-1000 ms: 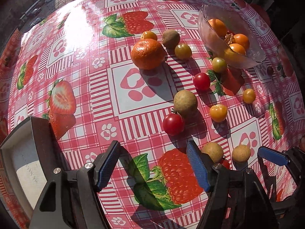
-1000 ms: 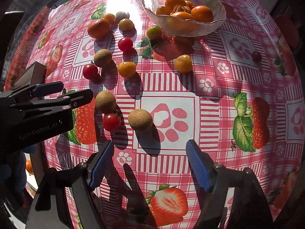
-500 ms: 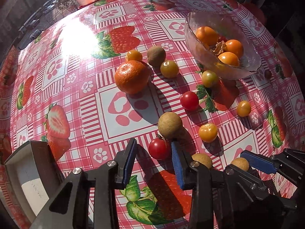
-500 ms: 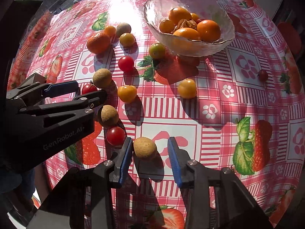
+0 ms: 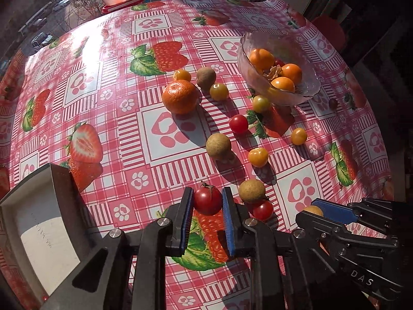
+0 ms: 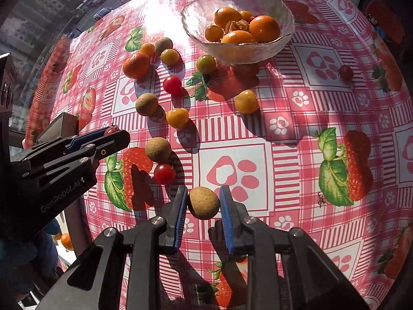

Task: Organize fruits
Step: 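Carry the tomato and kiwi into the white tray and open both tools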

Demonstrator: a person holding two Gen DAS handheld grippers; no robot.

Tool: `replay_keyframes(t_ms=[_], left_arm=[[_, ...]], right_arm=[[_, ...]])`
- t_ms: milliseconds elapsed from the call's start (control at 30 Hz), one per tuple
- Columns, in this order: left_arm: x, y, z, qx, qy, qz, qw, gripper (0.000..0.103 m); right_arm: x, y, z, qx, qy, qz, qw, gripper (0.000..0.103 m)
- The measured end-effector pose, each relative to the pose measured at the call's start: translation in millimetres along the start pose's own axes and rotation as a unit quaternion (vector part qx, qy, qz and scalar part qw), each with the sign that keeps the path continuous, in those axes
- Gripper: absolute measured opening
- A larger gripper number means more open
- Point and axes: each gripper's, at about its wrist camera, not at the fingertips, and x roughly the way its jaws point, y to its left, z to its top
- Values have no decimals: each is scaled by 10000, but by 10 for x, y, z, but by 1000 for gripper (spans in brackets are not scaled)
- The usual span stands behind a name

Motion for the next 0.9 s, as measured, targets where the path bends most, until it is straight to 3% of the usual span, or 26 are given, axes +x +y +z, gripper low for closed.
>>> replay_keyframes(t_ms=[433, 900], left_arm=[[-383, 546, -455, -387, -138, 57, 9991, 23], [-732, 1409, -965, -1136, -263, 397, 9924, 23]], right_arm=[[-153, 343, -143, -124, 26, 130, 9998, 27], [-21, 1258, -201, -773, 170, 402, 9960, 27]])
